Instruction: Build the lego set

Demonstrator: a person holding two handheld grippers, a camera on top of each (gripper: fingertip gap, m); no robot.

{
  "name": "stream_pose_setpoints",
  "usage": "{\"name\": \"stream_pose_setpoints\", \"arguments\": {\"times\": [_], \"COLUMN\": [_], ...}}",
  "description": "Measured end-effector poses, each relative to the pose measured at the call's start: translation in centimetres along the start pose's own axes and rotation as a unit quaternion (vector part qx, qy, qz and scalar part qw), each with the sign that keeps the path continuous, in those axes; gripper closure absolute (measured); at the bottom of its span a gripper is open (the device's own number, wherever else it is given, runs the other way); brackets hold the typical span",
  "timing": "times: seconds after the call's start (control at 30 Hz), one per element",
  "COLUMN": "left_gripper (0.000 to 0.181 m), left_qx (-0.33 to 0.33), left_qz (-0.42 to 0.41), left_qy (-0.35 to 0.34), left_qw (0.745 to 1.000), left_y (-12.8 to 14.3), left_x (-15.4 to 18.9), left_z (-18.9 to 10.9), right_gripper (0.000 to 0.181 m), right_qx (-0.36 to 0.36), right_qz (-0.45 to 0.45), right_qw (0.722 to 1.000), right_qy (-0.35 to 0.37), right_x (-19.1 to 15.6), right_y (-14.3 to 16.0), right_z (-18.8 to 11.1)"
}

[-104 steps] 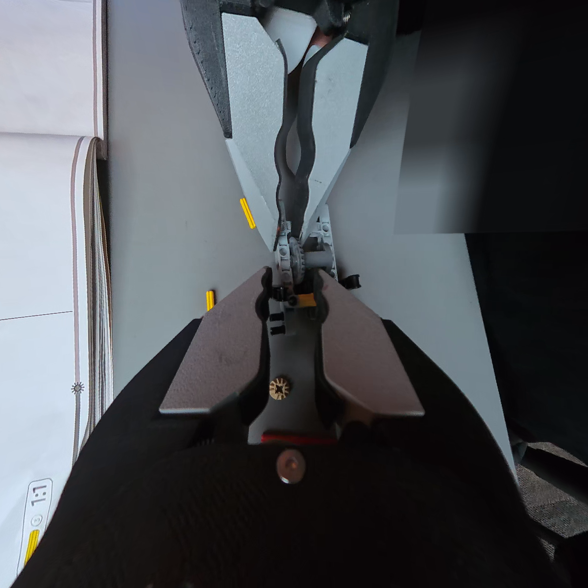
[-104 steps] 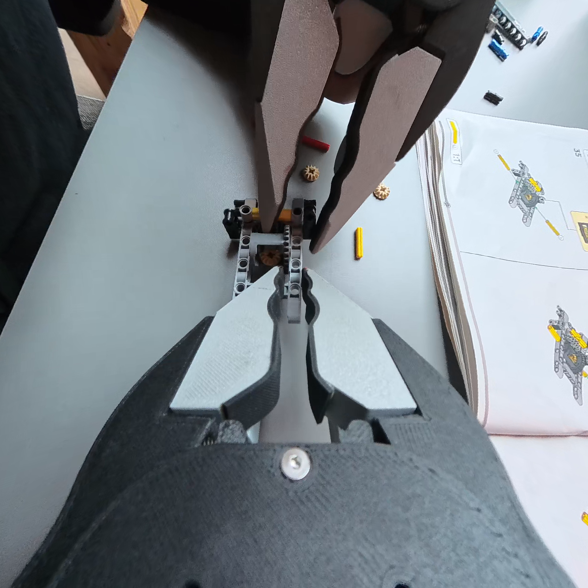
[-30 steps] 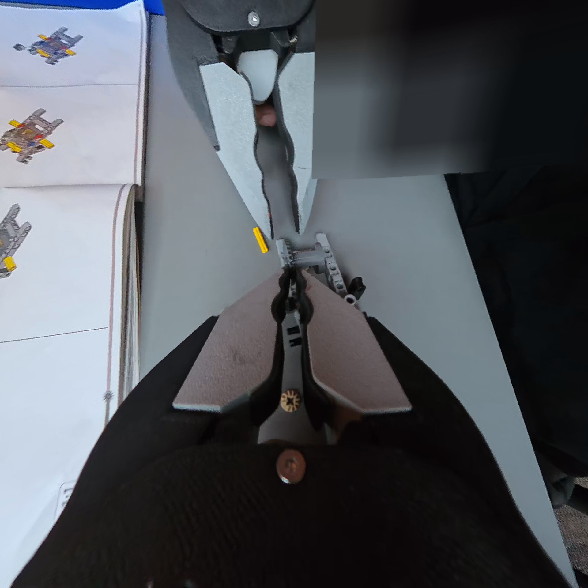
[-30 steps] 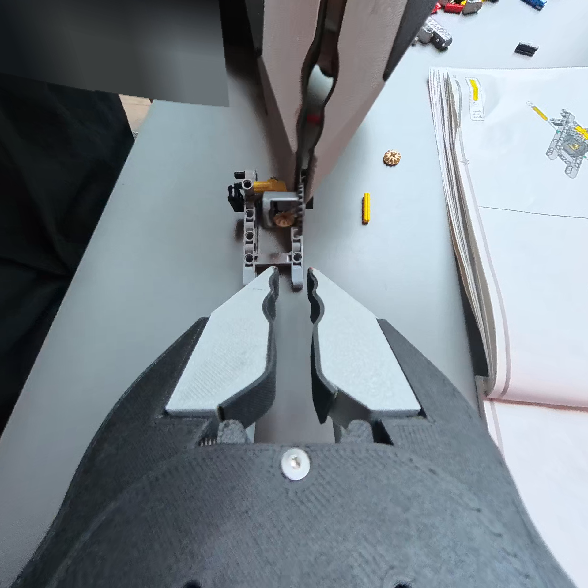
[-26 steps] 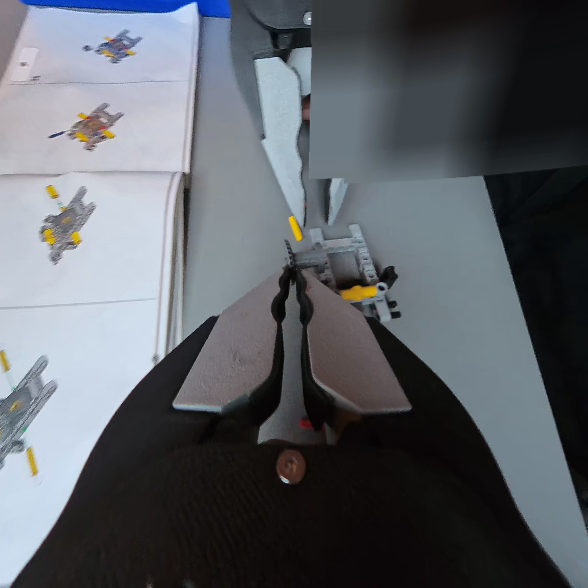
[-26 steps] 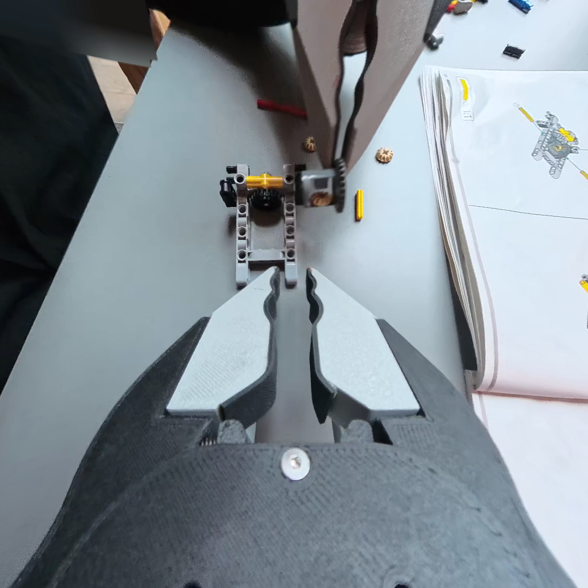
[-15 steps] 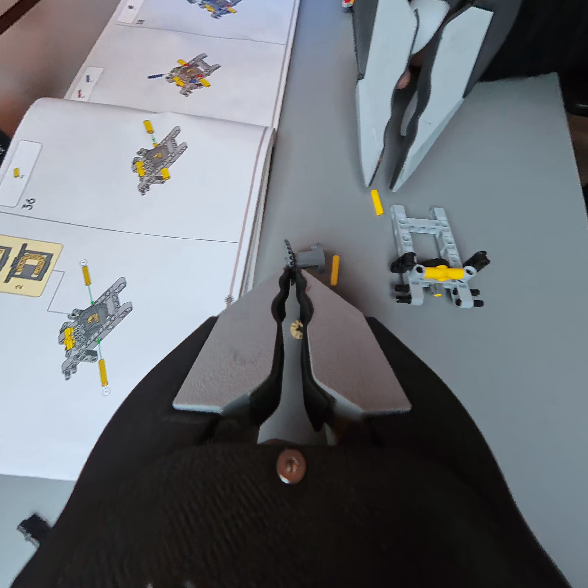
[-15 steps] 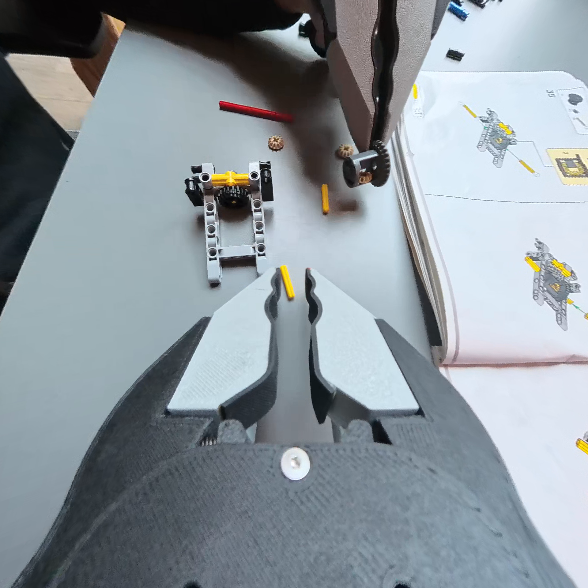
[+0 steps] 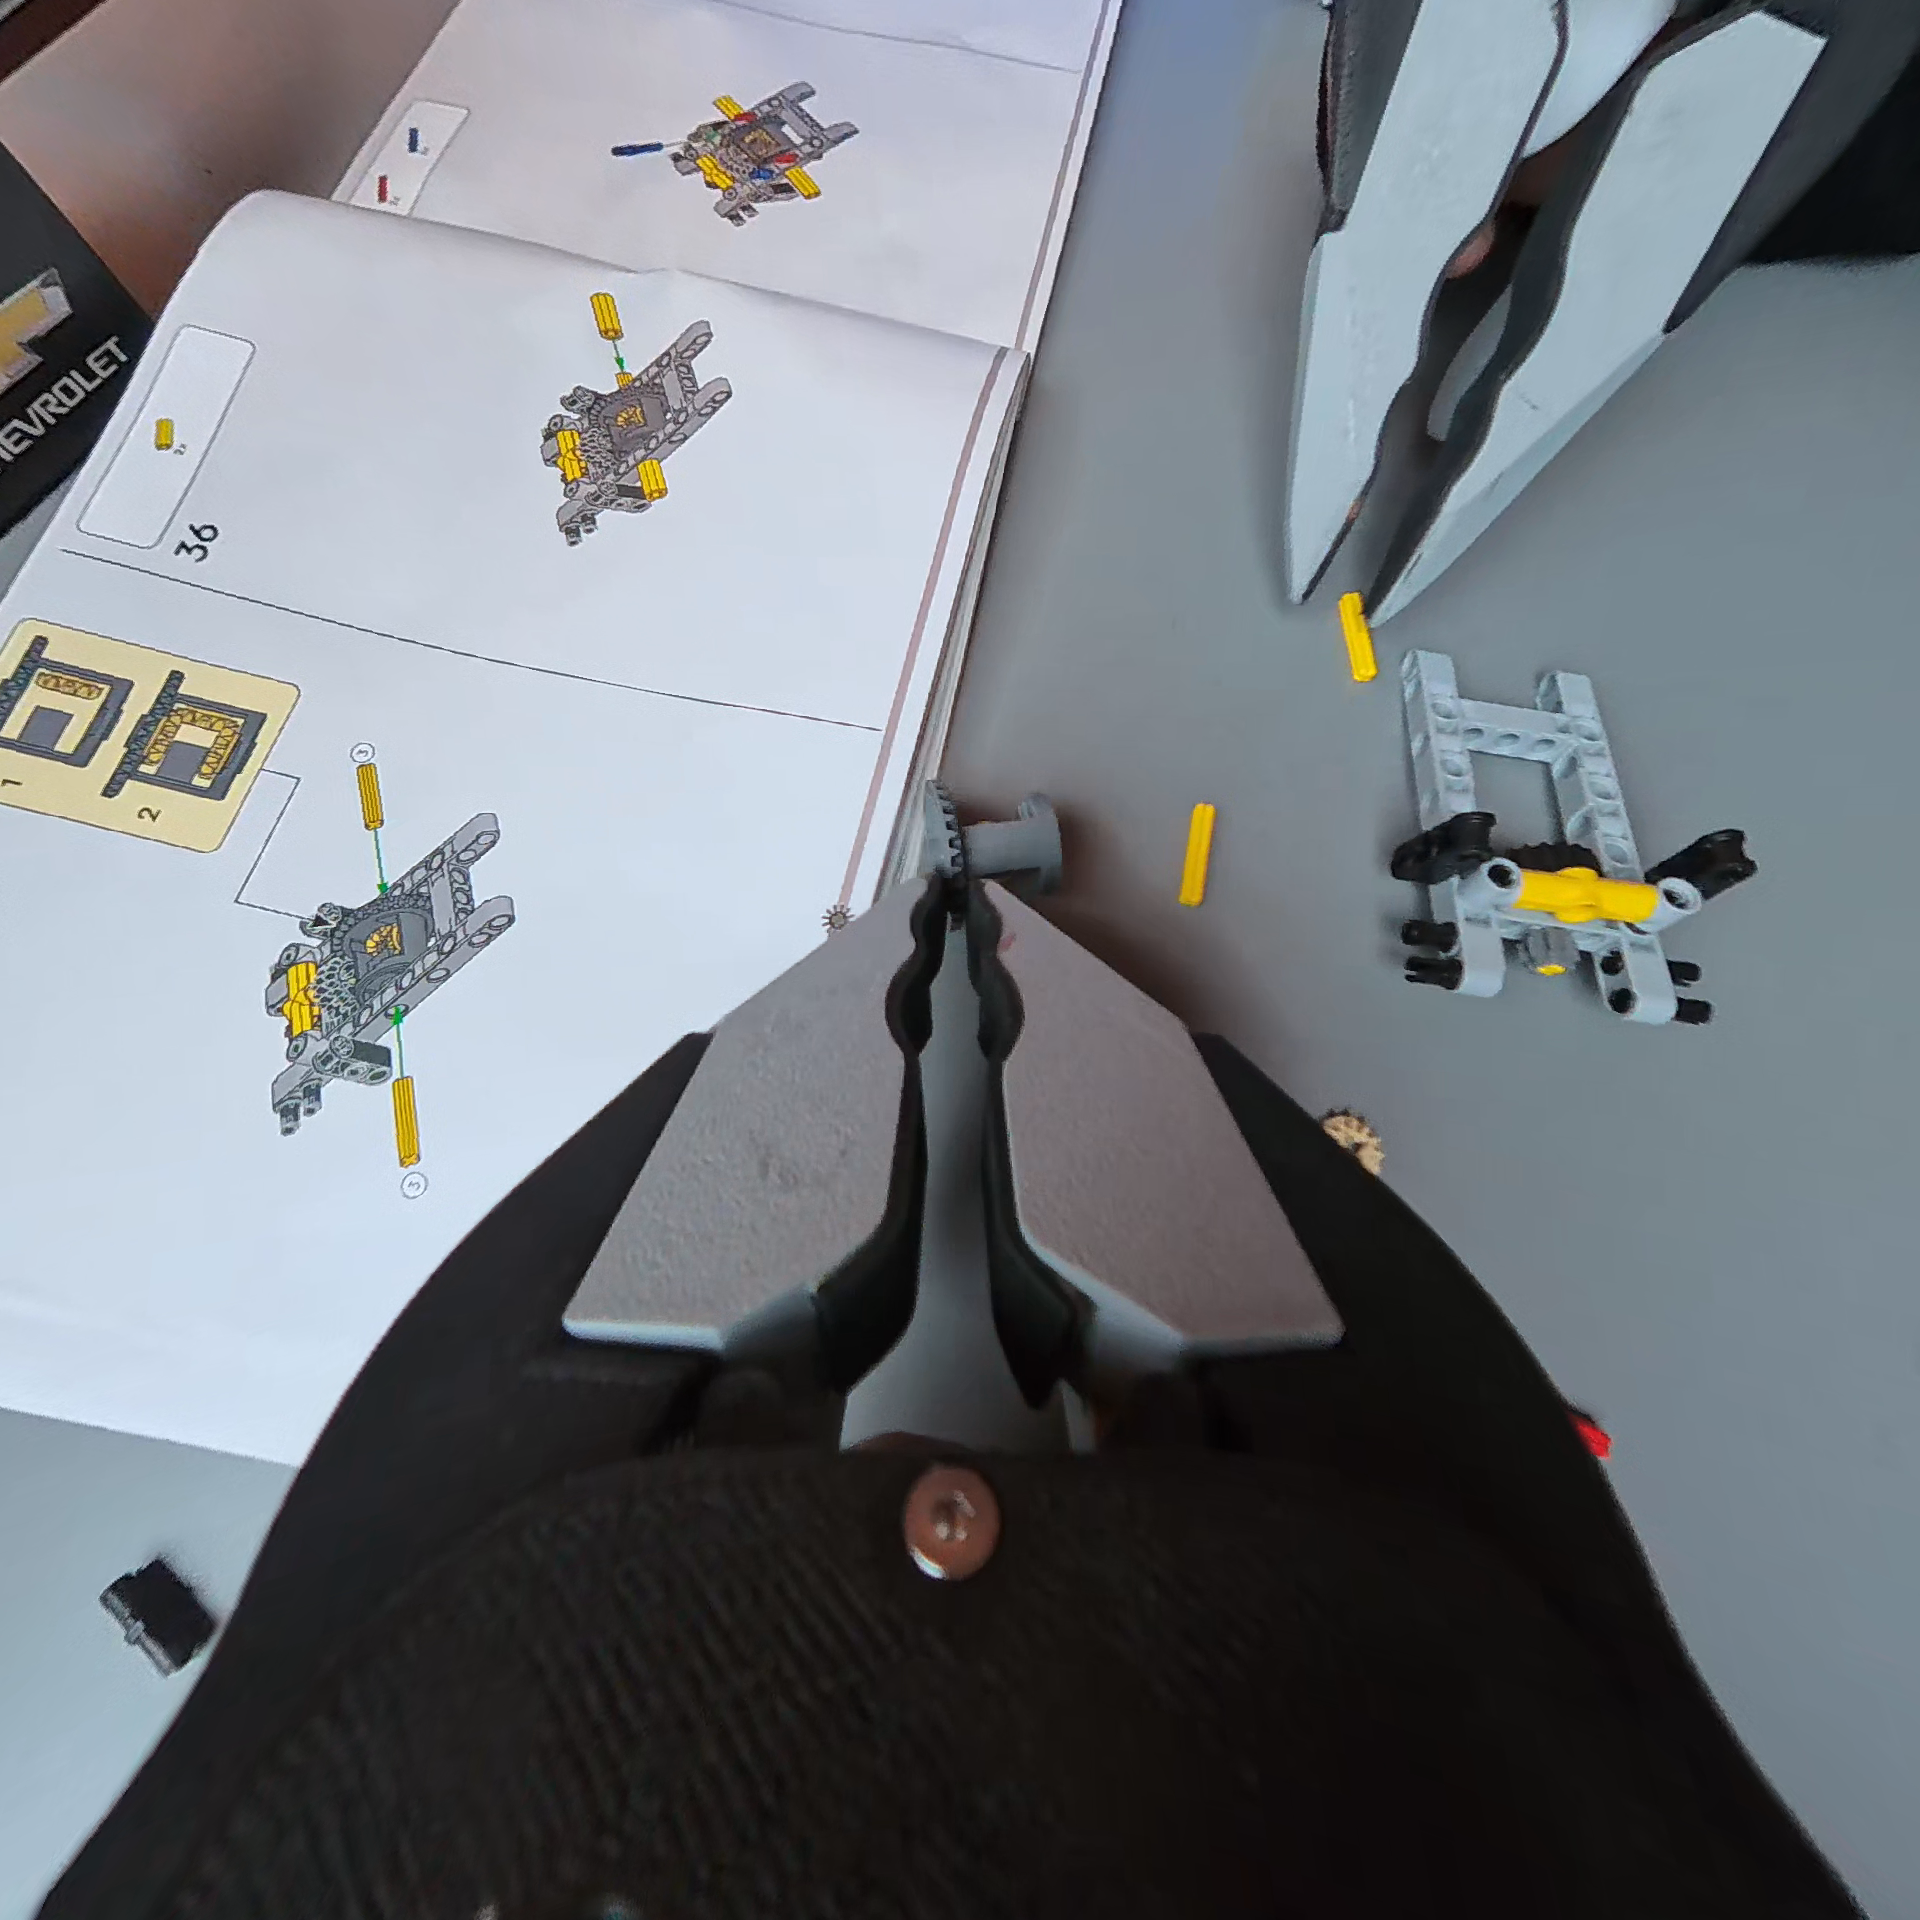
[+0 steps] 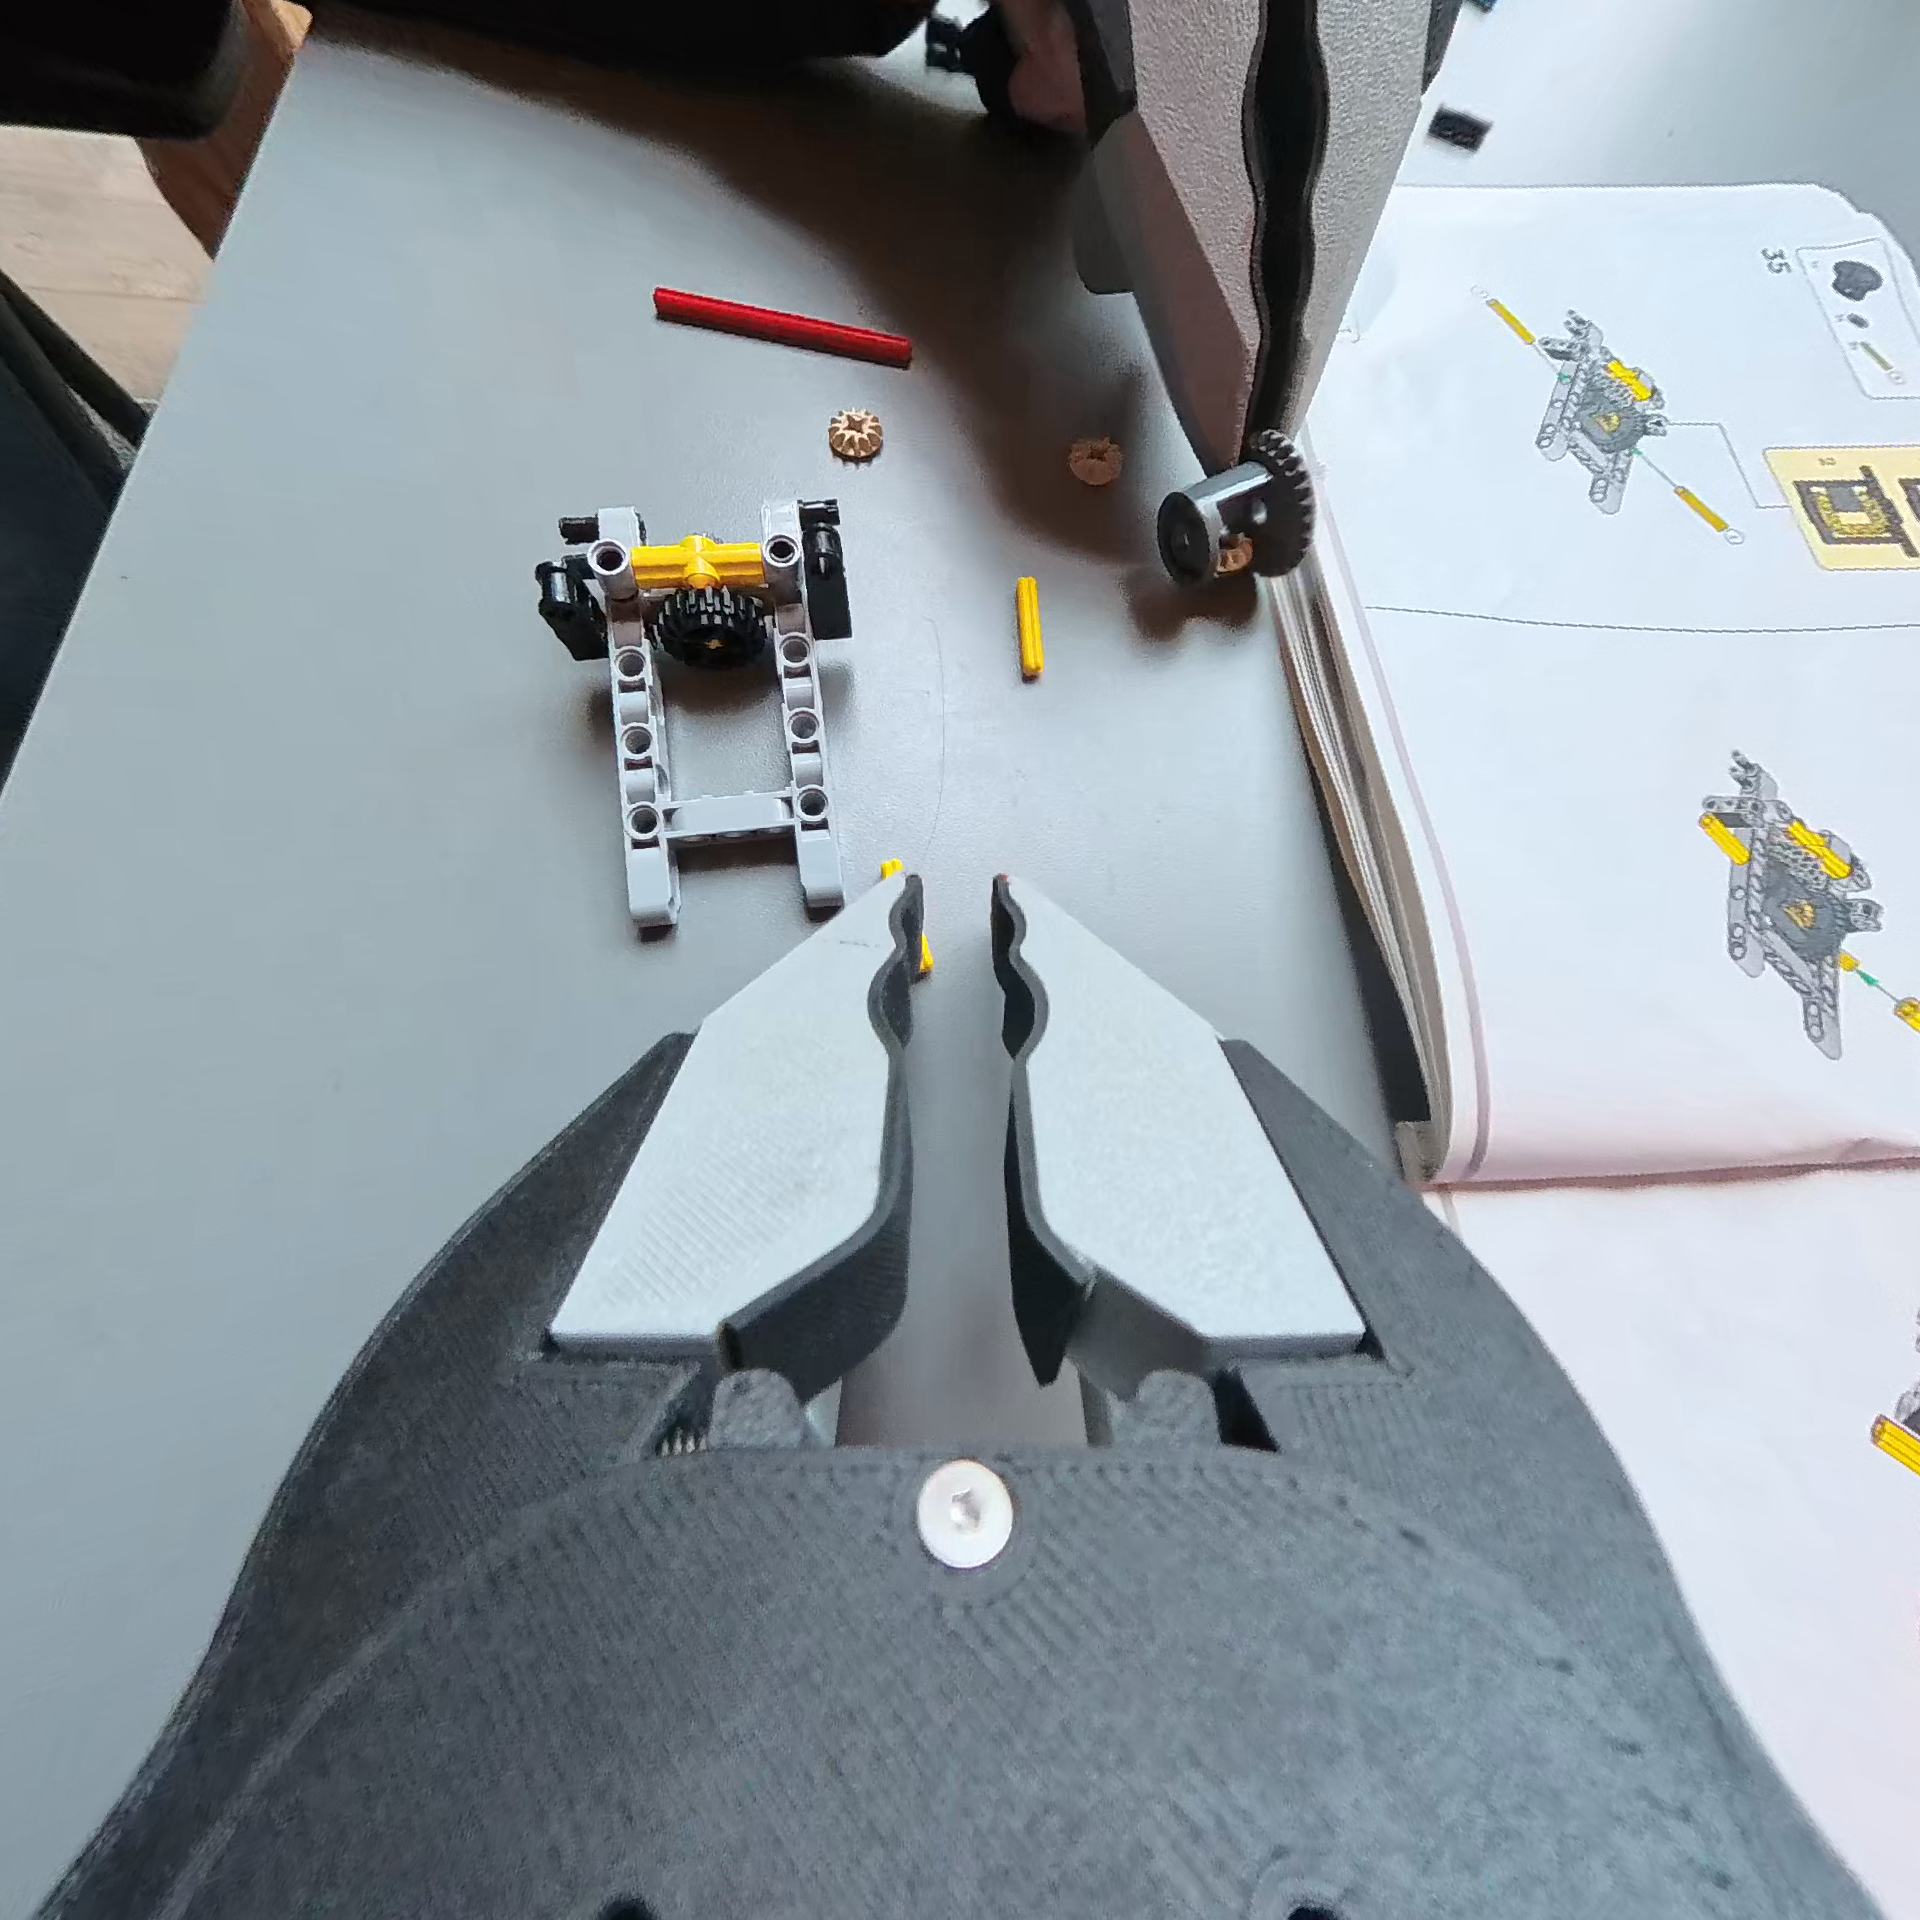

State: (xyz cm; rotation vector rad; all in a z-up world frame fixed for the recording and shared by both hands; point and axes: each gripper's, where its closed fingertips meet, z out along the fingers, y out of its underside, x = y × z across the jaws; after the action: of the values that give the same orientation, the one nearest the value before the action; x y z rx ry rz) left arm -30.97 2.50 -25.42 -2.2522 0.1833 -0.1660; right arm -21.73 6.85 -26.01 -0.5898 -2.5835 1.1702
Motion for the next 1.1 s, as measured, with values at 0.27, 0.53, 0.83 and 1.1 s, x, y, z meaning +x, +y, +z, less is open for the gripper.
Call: {"name": "stream_pose_setpoints", "arguments": {"times": [0.27,0.53,0.83,1.1], "left_gripper": [0.18,0.179,0.178,0.174], "left_qx": [-0.019,-0.02,-0.019,-0.019], "left_qz": [-0.008,-0.009,-0.005,-0.004], "left_qy": [0.015,0.02,0.024,0.027], "left_qw": [1.0,1.0,1.0,0.999], "left_y": [0.43,0.47,0.4,0.41], "left_x": [0.61,0.74,1.02,1.14], "left_z": [0.43,0.44,0.49,0.51], "right_gripper": [0.172,0.172,0.172,0.173], "right_qx": [-0.007,-0.006,-0.007,-0.007], "right_qz": [-0.004,-0.003,-0.003,-0.003], "right_qw": [1.0,1.0,1.0,1.0], "right_qy": [-0.008,-0.012,-0.013,-0.014], "right_x": [-0.27,-0.35,-0.38,-0.44], "right_y": [0.19,0.18,0.17,0.19], "right_z": [0.36,0.38,0.37,0.36]}}
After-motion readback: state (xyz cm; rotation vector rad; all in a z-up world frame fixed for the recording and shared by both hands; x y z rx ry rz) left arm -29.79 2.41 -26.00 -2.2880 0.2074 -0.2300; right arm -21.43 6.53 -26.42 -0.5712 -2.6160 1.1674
